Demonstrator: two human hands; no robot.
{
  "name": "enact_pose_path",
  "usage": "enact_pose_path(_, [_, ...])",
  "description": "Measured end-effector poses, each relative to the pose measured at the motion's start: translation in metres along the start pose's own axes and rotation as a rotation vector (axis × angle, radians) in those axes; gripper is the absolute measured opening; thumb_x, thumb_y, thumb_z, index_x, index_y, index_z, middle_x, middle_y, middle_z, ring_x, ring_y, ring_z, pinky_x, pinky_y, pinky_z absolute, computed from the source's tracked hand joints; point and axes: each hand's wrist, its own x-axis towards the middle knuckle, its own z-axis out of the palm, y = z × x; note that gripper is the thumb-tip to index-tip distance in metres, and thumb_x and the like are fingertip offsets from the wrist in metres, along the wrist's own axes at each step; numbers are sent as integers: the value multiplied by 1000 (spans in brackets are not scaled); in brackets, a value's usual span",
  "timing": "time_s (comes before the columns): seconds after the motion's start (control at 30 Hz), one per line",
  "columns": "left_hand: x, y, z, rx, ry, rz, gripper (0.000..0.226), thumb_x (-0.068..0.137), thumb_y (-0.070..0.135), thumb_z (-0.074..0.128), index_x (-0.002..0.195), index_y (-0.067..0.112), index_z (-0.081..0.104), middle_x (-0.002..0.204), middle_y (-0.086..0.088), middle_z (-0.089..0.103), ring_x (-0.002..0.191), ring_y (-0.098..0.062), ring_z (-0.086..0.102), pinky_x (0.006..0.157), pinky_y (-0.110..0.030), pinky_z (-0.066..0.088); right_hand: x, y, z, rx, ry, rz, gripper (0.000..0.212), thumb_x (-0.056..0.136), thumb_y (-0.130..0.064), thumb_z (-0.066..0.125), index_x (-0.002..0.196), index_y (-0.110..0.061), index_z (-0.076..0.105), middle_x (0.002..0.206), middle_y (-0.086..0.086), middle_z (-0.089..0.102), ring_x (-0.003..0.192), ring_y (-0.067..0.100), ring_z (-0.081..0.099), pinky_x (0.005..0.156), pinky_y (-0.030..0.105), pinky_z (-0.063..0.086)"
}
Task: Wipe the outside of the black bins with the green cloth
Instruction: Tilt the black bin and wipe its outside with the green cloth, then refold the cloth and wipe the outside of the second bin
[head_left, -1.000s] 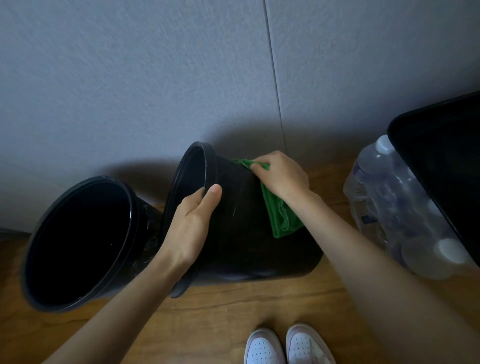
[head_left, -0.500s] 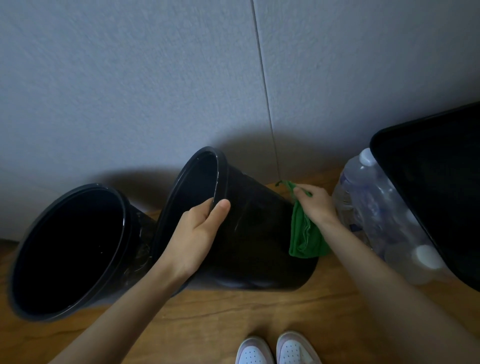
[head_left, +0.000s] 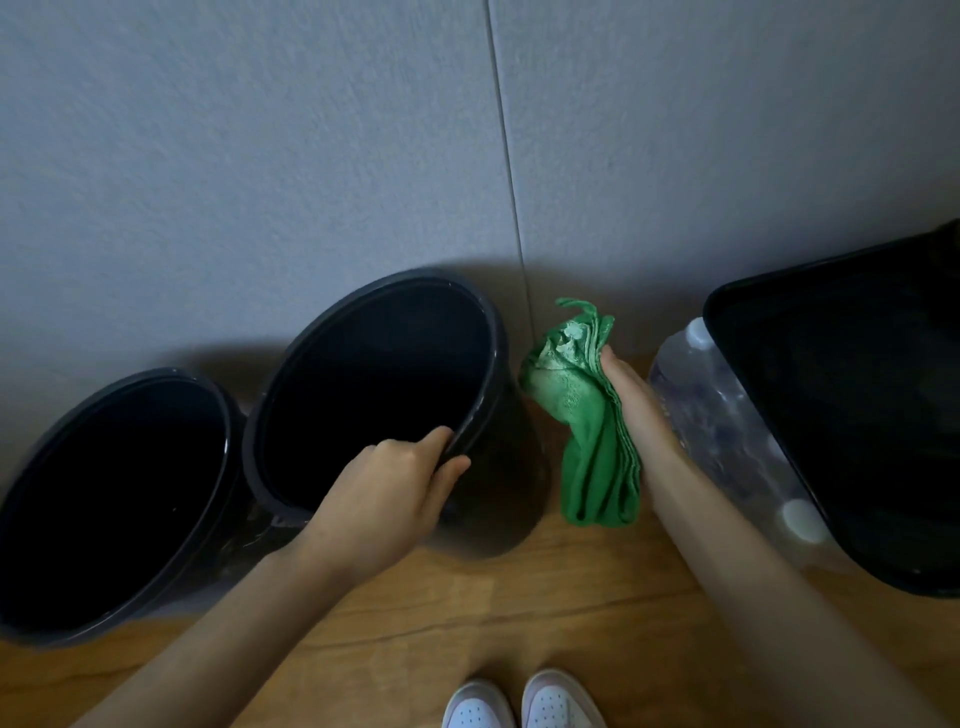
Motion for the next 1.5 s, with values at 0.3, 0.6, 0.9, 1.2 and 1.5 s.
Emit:
enact_pose_path(0.3, [-12, -11, 19, 265, -103, -62, 31, 97, 41, 30, 108, 21, 51, 84, 2, 65, 74, -13, 64, 69, -29, 53, -11, -14, 5, 328, -79, 45, 30, 91, -37, 48, 88, -13, 65, 64, -2, 69, 54, 11, 64, 49, 19, 50])
enact_pose_path(0.6, [-16, -4, 36, 358, -320, -50, 38, 98, 45, 28, 114, 21, 52, 95, -1, 65, 83, -14, 64, 76, -30, 53, -32, -34, 7, 168, -76, -59, 21, 89, -9, 53, 109, -7, 51, 80, 7, 62, 57, 11, 64, 48, 21, 50])
enact_pose_path(0.9, [35, 67, 1, -511, 128, -183, 34, 83, 45, 60, 107, 21, 57, 95, 9, 67, 83, 3, 63, 67, -4, 46, -44, -45, 27, 7, -42, -160, 12, 96, -18, 47, 98, -15, 58, 87, 5, 68, 78, 16, 67, 71, 30, 56])
enact_pose_path(1.2, [38, 59, -16, -1075, 203, -339, 11, 91, 6, 52, 85, 9, 61, 77, -11, 68, 73, -24, 67, 60, -28, 53, -55, -64, -12, 119, 47, -67, 23, 99, -15, 39, 91, -22, 59, 84, -11, 68, 71, 3, 63, 66, 22, 51])
enact_pose_path(1.5, [25, 68, -37, -1685, -40, -414, 22, 77, 17, 43, 80, 10, 64, 71, -4, 66, 58, -17, 62, 55, -26, 52, -68, -64, -27, 174, -126, 168, 47, 91, -46, 42, 124, -15, 58, 124, 8, 63, 111, 22, 61, 97, 39, 46])
